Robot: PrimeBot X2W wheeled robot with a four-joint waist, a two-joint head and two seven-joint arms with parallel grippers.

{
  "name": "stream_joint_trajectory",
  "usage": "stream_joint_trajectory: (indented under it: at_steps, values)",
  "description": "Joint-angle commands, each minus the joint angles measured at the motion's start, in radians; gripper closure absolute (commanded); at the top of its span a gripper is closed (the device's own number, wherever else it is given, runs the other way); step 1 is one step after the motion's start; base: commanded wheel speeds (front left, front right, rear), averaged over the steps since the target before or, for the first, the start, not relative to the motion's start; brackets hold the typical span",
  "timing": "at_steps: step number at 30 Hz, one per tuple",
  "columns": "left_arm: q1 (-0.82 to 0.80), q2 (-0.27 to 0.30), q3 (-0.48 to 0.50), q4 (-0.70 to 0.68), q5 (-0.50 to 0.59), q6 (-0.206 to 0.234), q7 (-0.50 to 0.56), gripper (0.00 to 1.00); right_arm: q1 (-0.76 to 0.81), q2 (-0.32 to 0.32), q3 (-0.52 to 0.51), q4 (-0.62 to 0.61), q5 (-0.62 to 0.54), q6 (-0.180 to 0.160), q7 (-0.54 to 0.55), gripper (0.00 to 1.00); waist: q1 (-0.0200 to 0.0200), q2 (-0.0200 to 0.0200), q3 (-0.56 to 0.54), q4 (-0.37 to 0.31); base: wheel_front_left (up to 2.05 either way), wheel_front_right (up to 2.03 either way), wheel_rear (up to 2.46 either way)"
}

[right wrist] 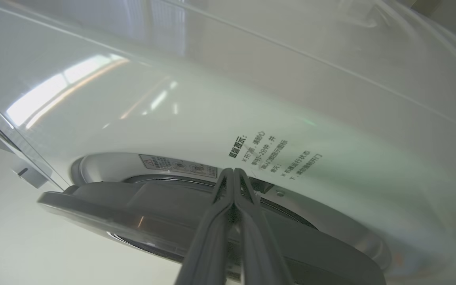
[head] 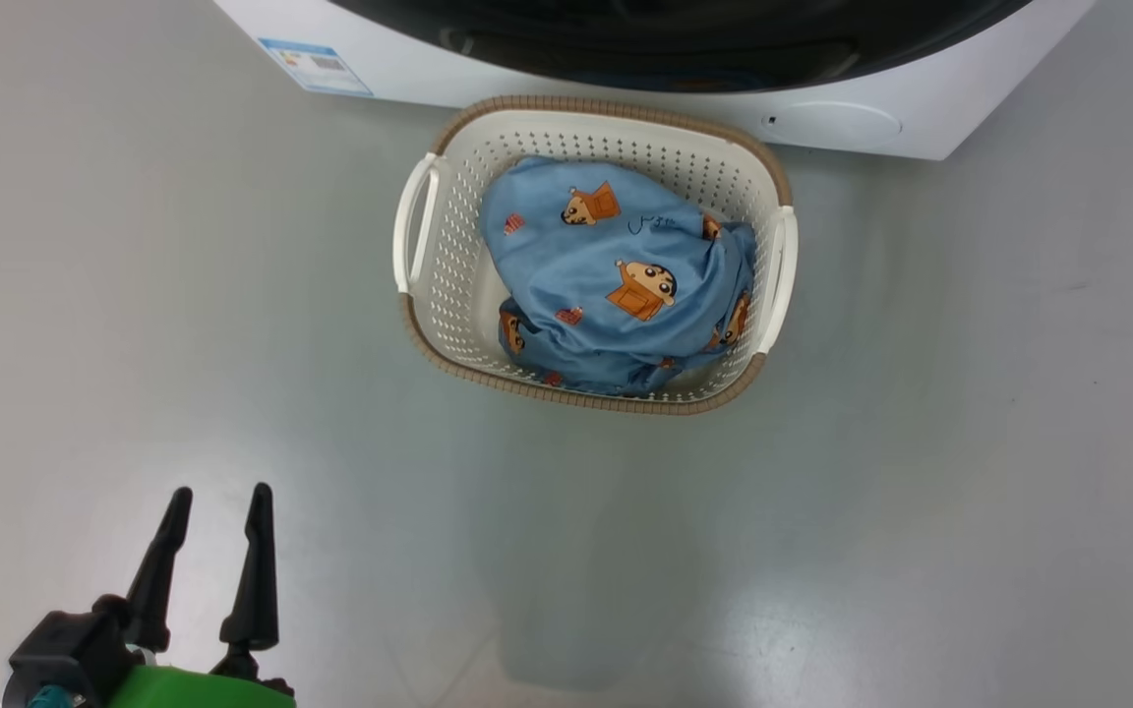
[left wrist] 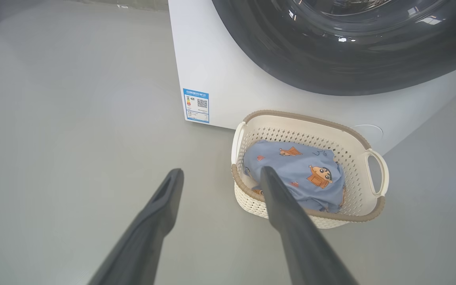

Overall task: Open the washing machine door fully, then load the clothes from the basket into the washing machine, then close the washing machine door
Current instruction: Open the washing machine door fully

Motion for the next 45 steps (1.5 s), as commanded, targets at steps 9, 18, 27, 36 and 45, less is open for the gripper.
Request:
stream_joint_trajectory:
  at_steps: [9, 18, 27, 36, 45]
  values:
    - [-0.007, 0.027, 0.046, -0.018, -0.011, -0.002, -0.006, 0.00, -0.069, -0.006, 0.057, 0.004, 0.000, 0.002, 0.059, 1.00, 0.0000, 0.0000, 0.018, 0.008, 0.00, 0.00, 0.00]
    - [0.032, 0.038, 0.050, 0.005, 0.001, -0.002, -0.006, 0.00, -0.099, -0.017, 0.083, 0.023, 0.000, 0.002, 0.094, 1.00, 0.0000, 0.0000, 0.016, 0.008, 0.00, 0.00, 0.00]
    - [0.050, 0.045, 0.043, 0.009, 0.004, -0.002, -0.006, 0.00, -0.100, -0.022, 0.103, 0.051, -0.002, 0.002, 0.112, 1.00, 0.0000, 0.0000, -0.001, 0.018, 0.00, 0.00, 0.00]
    - [0.045, 0.043, 0.049, 0.004, -0.002, -0.002, -0.006, 0.00, -0.149, -0.031, 0.125, 0.064, -0.011, 0.002, 0.128, 1.00, 0.0000, 0.0000, 0.026, 0.036, 0.00, 0.00, 0.00]
    - [0.036, 0.034, 0.050, 0.013, -0.002, -0.002, -0.006, 0.00, -0.177, -0.033, 0.158, 0.080, -0.018, 0.002, 0.148, 1.00, 0.0000, 0.0000, 0.032, 0.038, 0.00, 0.00, 0.00]
